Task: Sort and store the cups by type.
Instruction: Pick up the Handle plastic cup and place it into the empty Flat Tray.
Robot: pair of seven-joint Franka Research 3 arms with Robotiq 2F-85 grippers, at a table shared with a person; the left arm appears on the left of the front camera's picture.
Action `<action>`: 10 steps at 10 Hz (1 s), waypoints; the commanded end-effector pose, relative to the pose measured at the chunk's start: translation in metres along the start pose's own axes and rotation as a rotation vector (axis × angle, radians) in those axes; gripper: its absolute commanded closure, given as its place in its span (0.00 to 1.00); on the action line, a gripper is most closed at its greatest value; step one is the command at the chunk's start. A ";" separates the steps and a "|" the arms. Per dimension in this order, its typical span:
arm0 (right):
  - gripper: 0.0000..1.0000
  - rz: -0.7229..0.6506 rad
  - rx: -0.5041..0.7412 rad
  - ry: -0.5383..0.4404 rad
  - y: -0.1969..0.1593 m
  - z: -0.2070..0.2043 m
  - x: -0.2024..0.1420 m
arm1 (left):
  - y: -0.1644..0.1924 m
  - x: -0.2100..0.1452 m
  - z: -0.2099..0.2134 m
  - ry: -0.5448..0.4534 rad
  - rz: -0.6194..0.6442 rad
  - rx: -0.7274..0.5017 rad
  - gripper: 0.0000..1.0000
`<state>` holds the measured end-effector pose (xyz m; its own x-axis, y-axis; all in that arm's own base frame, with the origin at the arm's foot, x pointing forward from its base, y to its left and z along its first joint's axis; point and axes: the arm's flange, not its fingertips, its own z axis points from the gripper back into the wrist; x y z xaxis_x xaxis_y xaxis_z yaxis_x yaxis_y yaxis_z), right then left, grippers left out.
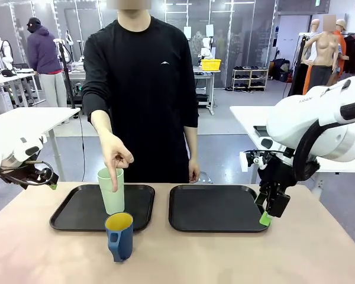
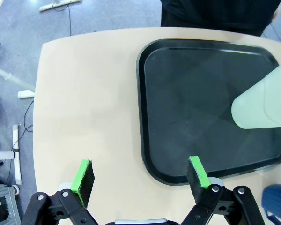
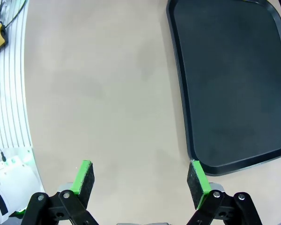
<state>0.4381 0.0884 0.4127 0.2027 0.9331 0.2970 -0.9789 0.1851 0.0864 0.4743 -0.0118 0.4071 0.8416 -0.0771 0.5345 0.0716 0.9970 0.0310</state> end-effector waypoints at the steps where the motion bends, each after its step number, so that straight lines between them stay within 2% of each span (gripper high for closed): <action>1: 0.00 -0.005 -0.014 -0.006 0.002 0.001 -0.002 | 0.001 0.001 0.000 -0.001 -0.006 0.004 0.00; 5: 0.00 -0.005 -0.014 -0.006 0.002 0.001 -0.002 | 0.000 0.000 0.000 0.000 0.000 0.000 0.00; 6: 0.00 -0.005 -0.014 -0.006 0.002 0.001 -0.002 | 0.003 -0.009 0.000 0.008 -0.159 -0.004 0.00; 8: 0.00 -0.005 -0.014 -0.006 0.002 0.001 -0.002 | 0.011 -0.021 0.010 0.068 -0.385 0.025 0.00; 9: 0.00 -0.005 -0.014 -0.006 0.002 0.001 -0.002 | 0.011 -0.027 0.016 0.098 -0.544 0.020 0.00; 10: 0.00 -0.005 -0.014 -0.006 0.002 0.001 -0.002 | 0.009 -0.038 0.022 0.171 -0.757 -0.047 0.00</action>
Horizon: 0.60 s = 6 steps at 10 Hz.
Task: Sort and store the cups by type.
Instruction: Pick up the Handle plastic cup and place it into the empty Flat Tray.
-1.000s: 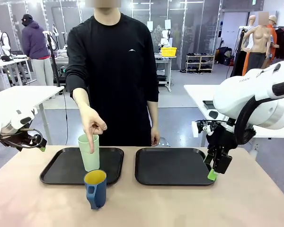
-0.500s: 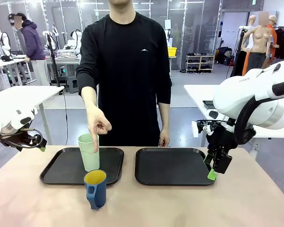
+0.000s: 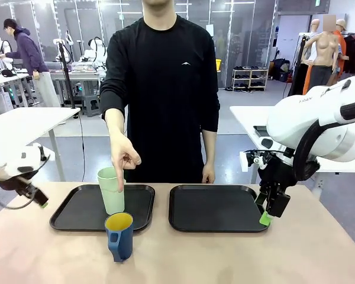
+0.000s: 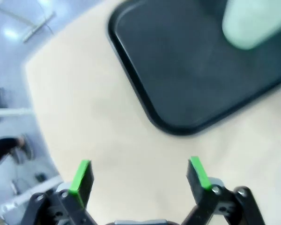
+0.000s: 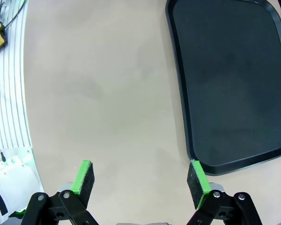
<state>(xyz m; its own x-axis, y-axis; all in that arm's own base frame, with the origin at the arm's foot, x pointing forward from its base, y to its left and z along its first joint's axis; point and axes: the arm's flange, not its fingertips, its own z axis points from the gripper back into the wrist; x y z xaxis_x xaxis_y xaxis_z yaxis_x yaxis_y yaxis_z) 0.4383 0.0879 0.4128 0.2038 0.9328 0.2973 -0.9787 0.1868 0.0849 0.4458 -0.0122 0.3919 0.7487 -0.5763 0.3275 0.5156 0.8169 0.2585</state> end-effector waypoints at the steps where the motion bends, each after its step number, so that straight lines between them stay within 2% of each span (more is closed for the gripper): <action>1: 0.00 -0.004 -0.012 -0.006 0.002 0.001 -0.002 | 0.001 -0.019 0.022 0.059 -0.378 -0.073 0.00; 2: 0.00 -0.004 -0.012 -0.006 0.002 0.001 -0.002 | -0.005 -0.022 0.025 0.063 -0.529 -0.086 0.00; 3: 0.00 -0.004 -0.012 -0.006 0.002 0.001 -0.002 | -0.009 -0.023 0.025 0.035 -0.626 -0.083 0.00; 5: 0.00 -0.004 -0.012 -0.006 0.002 0.001 -0.002 | -0.021 -0.029 0.022 0.034 -0.830 -0.170 0.00; 6: 0.00 -0.004 -0.012 -0.006 0.002 0.001 -0.002 | -0.025 -0.030 0.019 0.040 -0.901 -0.161 0.00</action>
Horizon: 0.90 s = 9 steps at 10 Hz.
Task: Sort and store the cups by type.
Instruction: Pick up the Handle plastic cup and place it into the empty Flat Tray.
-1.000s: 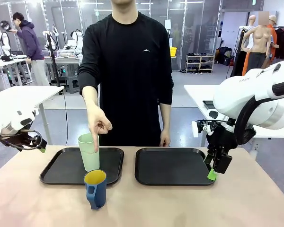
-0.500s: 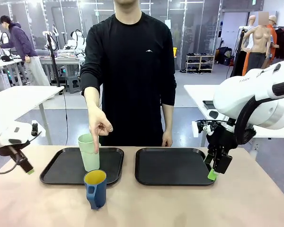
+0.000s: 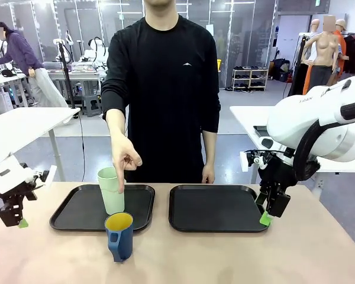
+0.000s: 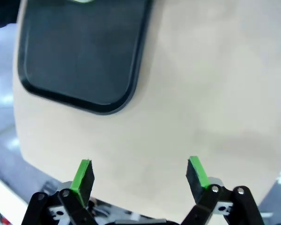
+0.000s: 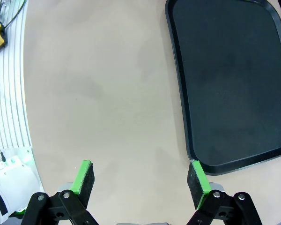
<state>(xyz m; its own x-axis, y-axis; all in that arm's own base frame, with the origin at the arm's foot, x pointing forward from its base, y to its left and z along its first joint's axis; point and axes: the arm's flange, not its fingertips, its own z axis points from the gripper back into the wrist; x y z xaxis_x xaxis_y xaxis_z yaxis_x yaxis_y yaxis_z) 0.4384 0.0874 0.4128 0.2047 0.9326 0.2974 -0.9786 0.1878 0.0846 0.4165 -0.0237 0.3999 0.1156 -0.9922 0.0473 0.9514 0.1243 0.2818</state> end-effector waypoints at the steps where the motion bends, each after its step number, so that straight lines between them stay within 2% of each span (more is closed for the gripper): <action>1: 0.00 -0.003 -0.012 -0.006 0.002 0.000 -0.002 | -0.018 -0.007 -0.005 0.003 -0.096 -0.030 0.00; 3: 0.00 -0.003 -0.012 -0.006 0.002 0.000 -0.002 | -0.020 -0.006 -0.010 0.030 -0.109 -0.083 0.00; 4: 0.00 -0.003 -0.012 -0.006 0.002 0.000 -0.002 | -0.004 0.000 -0.004 0.006 -0.100 -0.031 0.00; 9: 0.00 -0.003 -0.012 -0.006 0.002 0.000 -0.002 | -0.004 0.000 -0.004 0.006 -0.100 -0.031 0.00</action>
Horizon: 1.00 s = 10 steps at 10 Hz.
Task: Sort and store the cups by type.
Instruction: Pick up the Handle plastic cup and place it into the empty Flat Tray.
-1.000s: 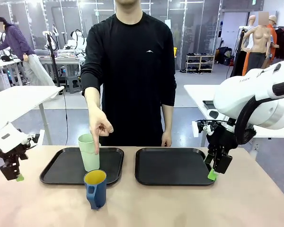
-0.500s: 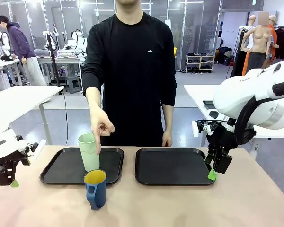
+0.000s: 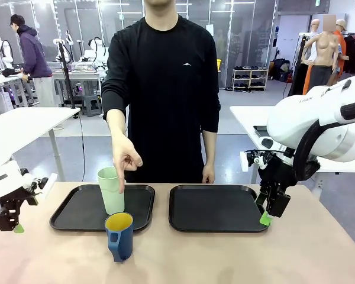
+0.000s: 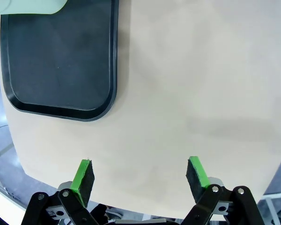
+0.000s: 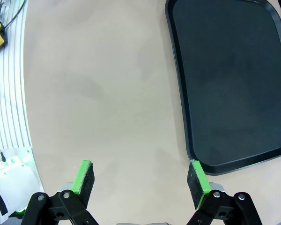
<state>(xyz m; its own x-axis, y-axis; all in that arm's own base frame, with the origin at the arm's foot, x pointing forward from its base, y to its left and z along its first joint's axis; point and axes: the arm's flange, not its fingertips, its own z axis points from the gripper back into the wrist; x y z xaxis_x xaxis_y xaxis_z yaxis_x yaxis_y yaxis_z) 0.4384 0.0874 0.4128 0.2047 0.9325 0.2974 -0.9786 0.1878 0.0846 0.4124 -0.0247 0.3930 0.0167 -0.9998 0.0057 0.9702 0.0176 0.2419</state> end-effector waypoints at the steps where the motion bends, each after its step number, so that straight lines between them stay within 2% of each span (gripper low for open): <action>1: 0.00 -0.003 -0.012 -0.006 0.002 0.000 -0.002 | 0.000 0.000 0.000 0.000 0.000 0.000 0.00; 3: 0.00 -0.003 -0.012 -0.006 0.002 0.000 -0.002 | 0.003 -0.006 -0.017 -0.165 0.112 0.006 0.00; 5: 0.00 -0.003 -0.012 -0.006 0.002 0.000 -0.002 | -0.006 -0.009 -0.027 -0.257 0.141 0.000 0.00; 8: 0.00 -0.003 -0.012 -0.006 0.002 0.000 -0.002 | -0.025 0.004 -0.046 -0.344 0.073 -0.027 0.00; 10: 0.00 -0.003 -0.012 -0.006 0.002 0.000 -0.002 | -0.032 0.015 -0.057 -0.487 0.056 -0.041 0.00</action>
<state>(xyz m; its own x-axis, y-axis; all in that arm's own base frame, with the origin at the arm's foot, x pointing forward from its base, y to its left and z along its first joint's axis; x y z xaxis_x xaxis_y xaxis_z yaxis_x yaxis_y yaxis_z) 0.4383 0.0874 0.4129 0.2047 0.9325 0.2975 -0.9785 0.1879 0.0844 0.4177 -0.0433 0.3555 0.0025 -0.9144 0.4048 0.9785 0.0857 0.1876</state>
